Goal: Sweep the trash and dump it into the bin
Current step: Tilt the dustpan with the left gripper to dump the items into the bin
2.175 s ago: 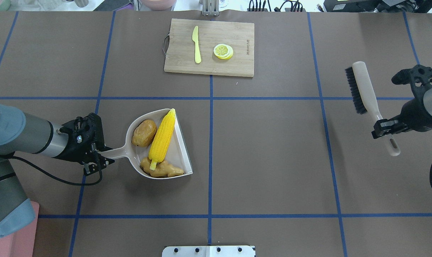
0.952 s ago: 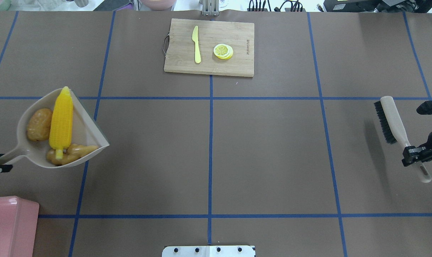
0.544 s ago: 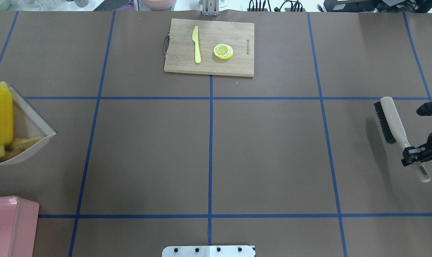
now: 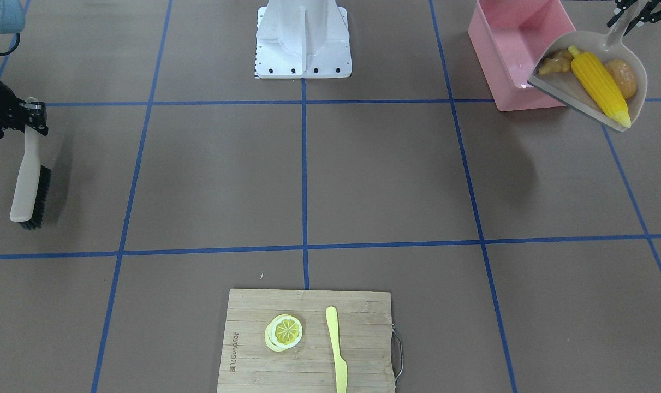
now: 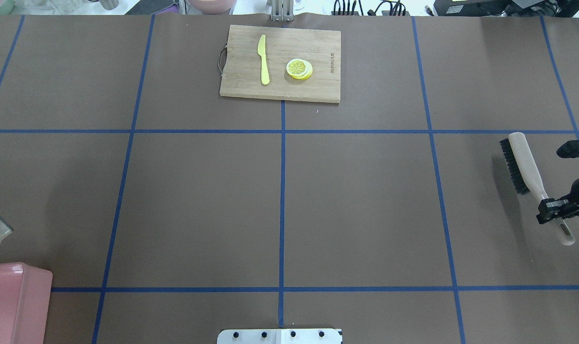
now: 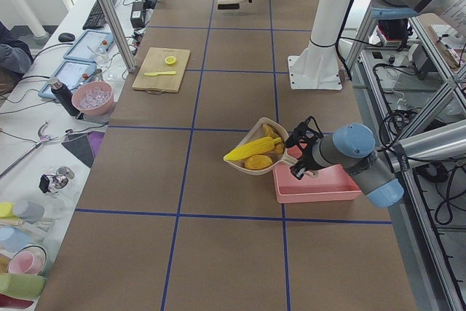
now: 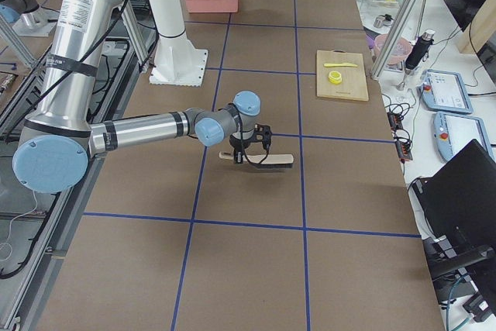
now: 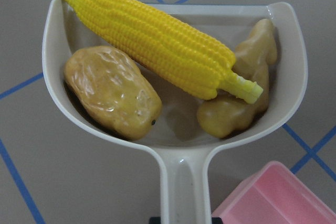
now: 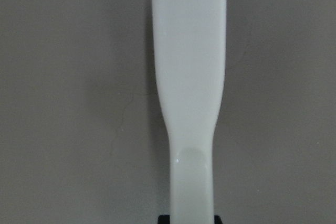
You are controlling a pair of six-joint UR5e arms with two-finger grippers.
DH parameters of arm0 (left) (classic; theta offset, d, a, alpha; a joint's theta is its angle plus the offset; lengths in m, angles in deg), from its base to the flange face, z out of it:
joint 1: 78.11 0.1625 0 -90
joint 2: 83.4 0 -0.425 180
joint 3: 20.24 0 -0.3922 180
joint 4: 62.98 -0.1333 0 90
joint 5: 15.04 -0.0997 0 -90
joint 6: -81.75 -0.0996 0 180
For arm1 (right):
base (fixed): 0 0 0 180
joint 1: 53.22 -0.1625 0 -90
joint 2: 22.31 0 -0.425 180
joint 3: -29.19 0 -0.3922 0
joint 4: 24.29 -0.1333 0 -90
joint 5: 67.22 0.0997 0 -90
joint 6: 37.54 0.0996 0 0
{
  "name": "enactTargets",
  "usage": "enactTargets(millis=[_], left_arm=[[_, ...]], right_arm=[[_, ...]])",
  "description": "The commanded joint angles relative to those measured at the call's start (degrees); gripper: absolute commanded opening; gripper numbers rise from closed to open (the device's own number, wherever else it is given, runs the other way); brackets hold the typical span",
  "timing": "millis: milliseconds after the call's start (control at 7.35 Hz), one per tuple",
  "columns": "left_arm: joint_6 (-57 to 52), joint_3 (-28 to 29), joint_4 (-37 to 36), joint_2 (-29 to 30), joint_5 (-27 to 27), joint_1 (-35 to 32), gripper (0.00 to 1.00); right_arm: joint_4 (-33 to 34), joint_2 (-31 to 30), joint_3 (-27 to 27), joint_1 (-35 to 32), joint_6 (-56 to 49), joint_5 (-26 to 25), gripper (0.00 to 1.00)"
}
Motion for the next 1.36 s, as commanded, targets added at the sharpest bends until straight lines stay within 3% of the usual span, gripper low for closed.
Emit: enactTargets(millis=[0,408,544,952,1224], left_arm=[[-8.87,0.09,-0.14,-5.35,4.06,-2.46,0.0],[-28.81,0.27,-2.24,-11.94,4.6,-3.25,0.0],[-38.95,0.01,-7.65,-12.74,4.6,-5.08,0.0],[-52.81,-0.17,-15.33,-13.71,3.9,-8.08,0.0],[-60.64,-3.48,-22.78,-14.68,1.88,-9.22,0.0]], right_arm=[[-0.81,-2.99,-1.32,0.95,0.43,0.41,0.0],[-11.77,-13.7,-2.64,1.22,0.43,0.41,0.0],[-14.41,-15.91,-2.21,1.22,0.25,0.41,0.0],[-16.81,-17.6,-0.19,1.83,0.16,0.06,0.0],[-19.62,-17.51,2.53,2.45,0.34,-0.56,0.0]])
